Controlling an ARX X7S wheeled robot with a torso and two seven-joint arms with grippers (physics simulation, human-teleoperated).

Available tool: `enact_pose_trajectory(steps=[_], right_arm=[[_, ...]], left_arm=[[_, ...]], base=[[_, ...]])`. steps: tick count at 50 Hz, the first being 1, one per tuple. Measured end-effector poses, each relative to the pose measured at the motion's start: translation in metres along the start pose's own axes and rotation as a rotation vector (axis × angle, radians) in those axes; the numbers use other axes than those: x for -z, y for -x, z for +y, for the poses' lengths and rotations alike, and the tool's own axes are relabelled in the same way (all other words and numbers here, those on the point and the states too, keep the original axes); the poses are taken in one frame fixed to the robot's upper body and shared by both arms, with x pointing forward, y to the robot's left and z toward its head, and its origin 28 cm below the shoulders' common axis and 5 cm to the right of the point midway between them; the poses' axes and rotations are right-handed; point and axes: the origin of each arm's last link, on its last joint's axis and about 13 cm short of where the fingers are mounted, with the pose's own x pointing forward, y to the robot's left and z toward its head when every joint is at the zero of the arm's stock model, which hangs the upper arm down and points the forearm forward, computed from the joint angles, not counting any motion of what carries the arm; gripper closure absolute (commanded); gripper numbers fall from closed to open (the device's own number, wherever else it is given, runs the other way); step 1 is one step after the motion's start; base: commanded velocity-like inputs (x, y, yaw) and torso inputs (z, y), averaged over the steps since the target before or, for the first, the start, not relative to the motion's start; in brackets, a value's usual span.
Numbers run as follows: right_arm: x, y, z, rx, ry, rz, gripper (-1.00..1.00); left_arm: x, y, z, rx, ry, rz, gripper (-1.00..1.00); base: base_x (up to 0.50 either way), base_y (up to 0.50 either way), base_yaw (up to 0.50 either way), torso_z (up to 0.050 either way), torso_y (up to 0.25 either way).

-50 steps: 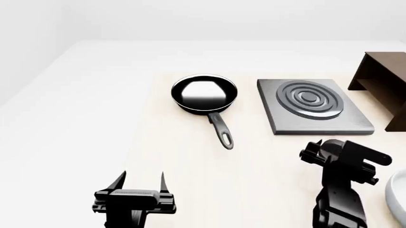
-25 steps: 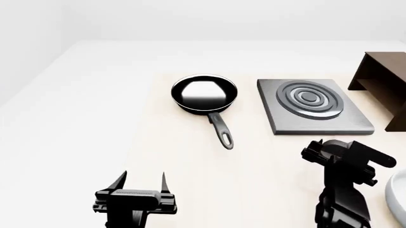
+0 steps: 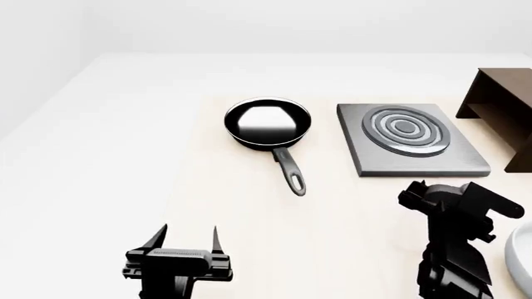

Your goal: Turn on the stove.

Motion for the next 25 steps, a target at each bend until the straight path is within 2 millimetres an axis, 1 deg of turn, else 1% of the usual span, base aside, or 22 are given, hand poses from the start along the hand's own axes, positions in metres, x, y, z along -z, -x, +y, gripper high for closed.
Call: enact_pose_trajectory(steps=[25], right_arm=[[-0.0072, -0.0032, -0.001, -0.002, -0.006, -0.008, -1.0]], left_arm=[[-0.0002, 0.0004, -0.0006, 0.0, -0.007, -0.002, -1.0]], base=[[0.0, 0.0, 0.0, 0.0, 0.001]])
